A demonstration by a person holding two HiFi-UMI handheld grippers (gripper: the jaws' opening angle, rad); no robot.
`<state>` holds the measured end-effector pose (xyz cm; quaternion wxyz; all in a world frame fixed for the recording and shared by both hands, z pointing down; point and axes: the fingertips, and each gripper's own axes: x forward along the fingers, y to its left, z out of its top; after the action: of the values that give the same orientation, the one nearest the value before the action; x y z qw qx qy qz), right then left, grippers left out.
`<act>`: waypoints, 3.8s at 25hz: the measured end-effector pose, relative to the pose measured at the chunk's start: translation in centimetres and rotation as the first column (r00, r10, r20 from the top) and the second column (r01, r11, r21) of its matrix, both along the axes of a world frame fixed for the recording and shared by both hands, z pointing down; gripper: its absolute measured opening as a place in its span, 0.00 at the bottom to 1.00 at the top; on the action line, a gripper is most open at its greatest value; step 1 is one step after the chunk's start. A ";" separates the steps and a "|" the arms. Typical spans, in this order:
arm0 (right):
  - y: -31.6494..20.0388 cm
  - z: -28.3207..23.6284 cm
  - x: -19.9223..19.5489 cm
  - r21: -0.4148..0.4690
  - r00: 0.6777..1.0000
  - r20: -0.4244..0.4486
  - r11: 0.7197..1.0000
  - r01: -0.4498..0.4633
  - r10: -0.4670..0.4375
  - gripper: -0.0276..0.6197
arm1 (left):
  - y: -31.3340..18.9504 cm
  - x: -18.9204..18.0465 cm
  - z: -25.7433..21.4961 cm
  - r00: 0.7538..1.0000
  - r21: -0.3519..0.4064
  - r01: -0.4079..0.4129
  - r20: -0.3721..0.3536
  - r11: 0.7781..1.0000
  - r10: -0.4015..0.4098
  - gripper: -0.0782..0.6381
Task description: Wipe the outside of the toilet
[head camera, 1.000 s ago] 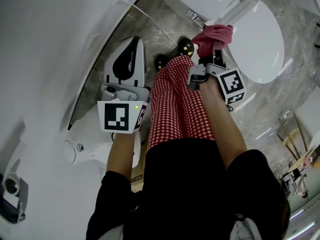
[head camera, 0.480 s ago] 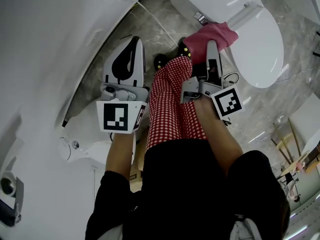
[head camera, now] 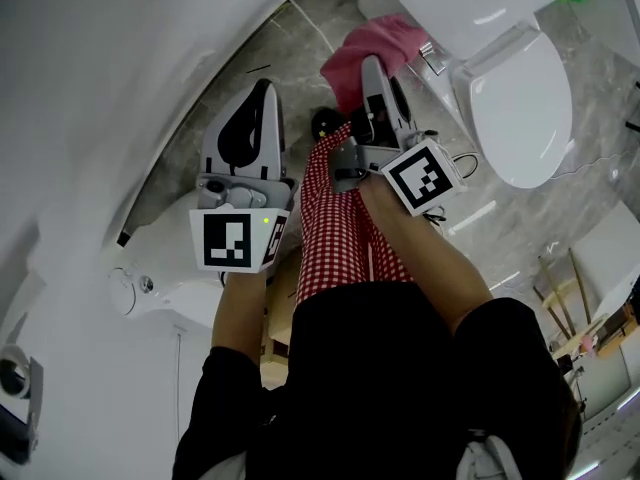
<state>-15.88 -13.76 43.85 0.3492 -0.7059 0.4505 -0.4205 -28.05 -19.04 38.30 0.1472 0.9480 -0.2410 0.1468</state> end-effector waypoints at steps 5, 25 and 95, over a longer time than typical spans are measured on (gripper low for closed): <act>-2.4 3.9 0.2 -0.082 0.999 -0.046 0.997 0.012 -0.016 0.13 | -0.7 -1.8 0.9 0.999 -0.009 0.038 0.023 0.999 -0.038 0.12; -4.5 12.3 5.0 -0.238 0.982 -0.038 0.953 -0.188 0.184 0.13 | 0.0 -2.7 2.9 0.997 -0.039 0.046 0.066 0.998 -0.043 0.12; 13.9 13.5 7.8 -0.410 0.954 -0.166 0.863 -0.296 0.248 0.13 | 1.7 -0.4 2.2 1.000 -0.024 -0.014 0.027 1.000 0.014 0.12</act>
<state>-8.07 0.15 57.37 0.2156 -0.8436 0.2606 -0.4171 -28.44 -17.31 40.50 0.1539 0.9458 -0.2346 0.1636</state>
